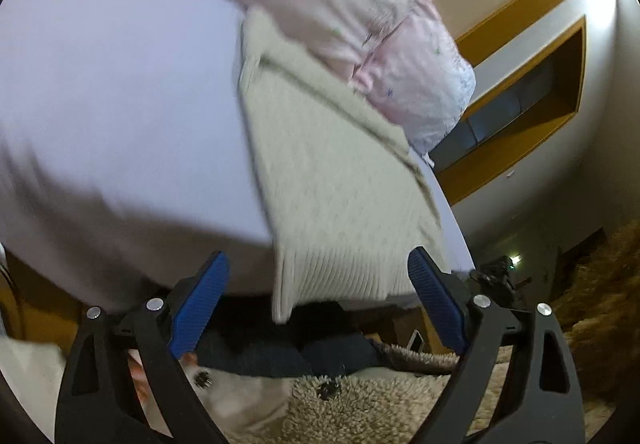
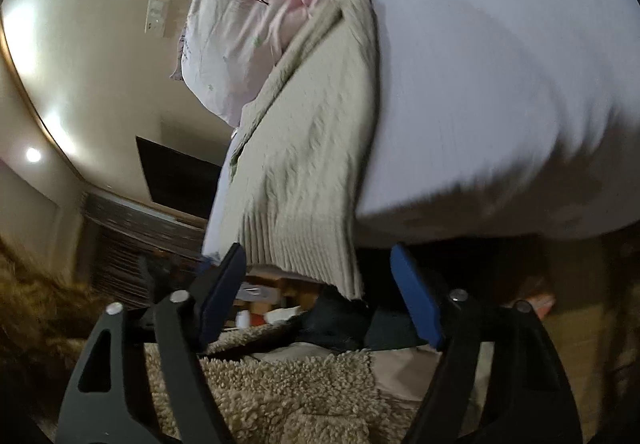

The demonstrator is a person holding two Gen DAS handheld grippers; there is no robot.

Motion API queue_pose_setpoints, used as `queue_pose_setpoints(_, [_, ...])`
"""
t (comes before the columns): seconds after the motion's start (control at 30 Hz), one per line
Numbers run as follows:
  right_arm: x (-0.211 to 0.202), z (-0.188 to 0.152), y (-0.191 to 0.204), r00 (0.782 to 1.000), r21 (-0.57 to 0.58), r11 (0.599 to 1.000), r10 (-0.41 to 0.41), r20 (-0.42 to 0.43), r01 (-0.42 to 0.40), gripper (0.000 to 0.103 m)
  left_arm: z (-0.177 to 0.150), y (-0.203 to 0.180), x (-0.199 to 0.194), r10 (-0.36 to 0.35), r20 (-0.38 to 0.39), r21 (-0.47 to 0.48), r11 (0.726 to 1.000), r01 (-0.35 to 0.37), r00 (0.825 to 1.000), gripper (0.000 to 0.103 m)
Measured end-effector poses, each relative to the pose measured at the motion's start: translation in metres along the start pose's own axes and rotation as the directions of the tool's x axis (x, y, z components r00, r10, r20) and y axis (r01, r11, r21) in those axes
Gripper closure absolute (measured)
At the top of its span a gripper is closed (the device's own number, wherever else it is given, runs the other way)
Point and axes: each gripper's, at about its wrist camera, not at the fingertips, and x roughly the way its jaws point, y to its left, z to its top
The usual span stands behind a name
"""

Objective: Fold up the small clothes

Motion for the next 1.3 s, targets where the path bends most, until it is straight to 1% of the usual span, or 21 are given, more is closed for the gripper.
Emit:
queue_pose_setpoints(0.1, [0.018,0.002,-0.007,1.000,0.018,0.999,0.027,-0.012,-0.027,0.030,-0.010,0.008,0.023,0.004,-0.034,-0.025,1.000,-0.005,0.999,0.013])
queue_pose_setpoints(0.2, [0.031,0.003,-0.013,0.998,0.034,0.998,0.059,-0.013,-0.058,0.032,-0.013,0.016,0.038,-0.036,-0.029,-0.068,0.997,0.034,0.999,0.016])
queue_pose_setpoints(0.27, [0.040,0.001,-0.015,0.995,0.038,0.995,0.092,-0.028,-0.091,0.044,-0.013,0.019,0.051,-0.068,-0.031,-0.092,0.994,0.065,0.997,0.022])
queue_pose_setpoints(0.3, [0.043,0.001,-0.014,0.994,0.034,0.994,0.107,-0.038,-0.105,0.060,-0.014,0.019,0.057,-0.078,-0.039,-0.098,0.992,0.074,0.996,0.025])
queue_pose_setpoints(0.33, [0.046,-0.001,-0.013,0.992,0.024,0.993,0.120,-0.049,-0.119,0.083,-0.018,0.021,0.057,-0.087,-0.046,-0.101,0.991,0.082,0.995,0.035])
queue_pose_setpoints(0.37, [0.049,-0.003,-0.007,0.990,-0.007,0.992,0.127,-0.055,-0.127,0.094,-0.019,0.020,0.063,-0.101,-0.064,-0.107,0.990,0.094,0.993,0.053])
queue_pose_setpoints(0.4, [0.047,-0.002,-0.002,0.991,-0.029,0.992,0.123,-0.047,-0.124,0.096,-0.021,0.020,0.065,-0.115,-0.085,-0.115,0.988,0.105,0.990,0.066])
queue_pose_setpoints(0.43, [0.042,-0.001,0.009,0.992,-0.068,0.990,0.124,-0.035,-0.126,0.096,-0.022,0.019,0.067,-0.131,-0.102,-0.126,0.985,0.118,0.986,0.085])
queue_pose_setpoints(0.47, [0.039,0.002,0.017,0.991,-0.094,0.987,0.130,-0.023,-0.132,0.096,-0.021,0.015,0.066,-0.150,-0.110,-0.137,0.981,0.135,0.983,0.092])
queue_pose_setpoints(0.57, [0.018,0.030,0.066,0.989,-0.240,0.963,0.142,0.052,-0.125,0.096,-0.001,-0.012,0.051,-0.207,-0.068,-0.081,0.976,0.201,0.976,0.094])
queue_pose_setpoints(0.63, [0.008,0.059,0.098,0.982,-0.333,0.937,0.155,0.107,-0.111,0.096,0.034,-0.043,0.036,-0.221,-0.007,0.034,0.975,0.221,0.975,0.094])
queue_pose_setpoints(0.7, [0.005,0.100,0.136,0.969,-0.421,0.904,0.169,0.182,-0.078,0.096,0.087,-0.079,0.029,-0.166,0.083,0.164,0.975,0.151,0.983,0.094])
queue_pose_setpoints(0.77, [0.010,0.148,0.162,0.944,-0.445,0.895,0.174,0.280,-0.033,0.096,0.130,-0.095,0.033,-0.102,0.172,0.204,0.977,0.065,0.980,0.094])
queue_pose_setpoints(0.87, [0.040,0.216,0.165,0.910,-0.367,0.928,0.098,0.404,0.063,0.096,0.203,-0.096,0.071,0.066,0.270,0.173,0.978,-0.116,0.960,0.094])
queue_pose_setpoints(0.93, [0.068,0.254,0.152,0.897,-0.283,0.949,-0.002,0.441,0.141,0.096,0.239,-0.083,0.109,0.179,0.262,0.126,0.968,-0.217,0.949,0.094])
queue_pose_setpoints(0.97, [0.090,0.274,0.137,0.897,-0.233,0.952,-0.083,0.435,0.200,0.096,0.258,-0.069,0.137,0.243,0.235,0.089,0.959,-0.270,0.941,0.095])
queue_pose_setpoints(1.07, [0.135,0.305,0.096,0.888,-0.107,0.941,-0.260,0.378,0.321,0.096,0.273,-0.040,0.189,0.340,0.152,0.027,0.937,-0.348,0.928,0.095])
queue_pose_setpoints(1.17, [0.157,0.314,0.065,0.881,0.001,0.938,-0.326,0.344,0.347,0.096,0.274,-0.028,0.218,0.372,0.131,0.005,0.927,-0.376,0.919,0.095])
queue_pose_setpoints(1.2, [0.157,0.315,0.060,0.873,0.036,0.939,-0.332,0.357,0.343,0.093,0.275,-0.027,0.223,0.382,0.125,0.010,0.923,-0.386,0.916,0.095])
queue_pose_setpoints(1.27, [0.153,0.314,0.057,0.856,0.086,0.939,-0.340,0.390,0.334,0.075,0.276,-0.028,0.227,0.398,0.110,0.023,0.915,-0.403,0.911,0.095])
queue_pose_setpoints(1.3, [0.150,0.313,0.058,0.842,0.101,0.939,-0.339,0.420,0.328,0.045,0.279,-0.028,0.226,0.399,0.097,0.028,0.915,-0.403,0.912,0.094])
